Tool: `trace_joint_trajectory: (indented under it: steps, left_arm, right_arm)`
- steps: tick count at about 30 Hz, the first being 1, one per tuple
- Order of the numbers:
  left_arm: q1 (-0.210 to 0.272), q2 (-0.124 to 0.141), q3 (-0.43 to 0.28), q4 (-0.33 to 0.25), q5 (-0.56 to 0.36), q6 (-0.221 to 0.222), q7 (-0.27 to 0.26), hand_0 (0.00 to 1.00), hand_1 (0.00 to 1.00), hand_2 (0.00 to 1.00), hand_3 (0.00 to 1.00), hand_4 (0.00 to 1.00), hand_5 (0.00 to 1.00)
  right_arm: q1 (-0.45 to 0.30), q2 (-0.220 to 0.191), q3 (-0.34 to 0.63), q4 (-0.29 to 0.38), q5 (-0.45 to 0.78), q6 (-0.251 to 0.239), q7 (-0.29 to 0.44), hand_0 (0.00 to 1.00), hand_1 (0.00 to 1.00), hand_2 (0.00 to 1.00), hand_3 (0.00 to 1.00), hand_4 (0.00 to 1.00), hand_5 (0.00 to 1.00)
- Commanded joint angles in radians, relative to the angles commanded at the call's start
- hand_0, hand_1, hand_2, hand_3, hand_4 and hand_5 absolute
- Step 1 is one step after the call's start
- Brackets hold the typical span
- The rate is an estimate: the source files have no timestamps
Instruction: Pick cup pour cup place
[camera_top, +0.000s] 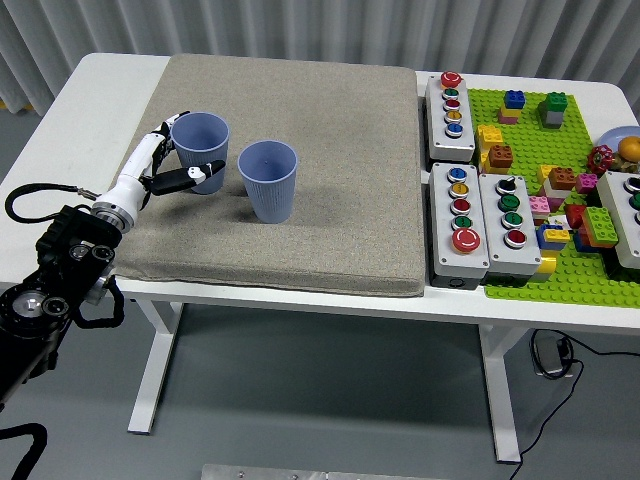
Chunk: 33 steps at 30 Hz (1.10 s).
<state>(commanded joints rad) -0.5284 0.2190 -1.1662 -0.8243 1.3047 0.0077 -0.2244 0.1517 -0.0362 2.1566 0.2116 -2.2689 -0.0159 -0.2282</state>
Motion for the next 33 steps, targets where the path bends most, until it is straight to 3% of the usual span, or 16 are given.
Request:
trace_joint_trajectory:
  steps: [21, 33]
  left_arm:
    - [-0.045, -0.004, 0.044, 0.068, -0.034, 0.005, -0.004, 0.943, 0.917, 0.998, 0.998, 0.945, 0.349]
    - [-0.069, -0.007, 0.059, 0.090, -0.044, 0.015, -0.009, 0.886, 0.856, 0.996, 0.998, 0.946, 0.356]
  right_arm:
    - [0.005, -0.002, 0.008, 0.000, 0.000, 0.005, 0.001, 0.694, 0.660, 0.603, 0.595, 0.002, 0.274]
    - [0.009, -0.003, 0.014, 0.000, 0.000, 0.008, 0.002, 0.693, 0.660, 0.602, 0.595, 0.002, 0.274]
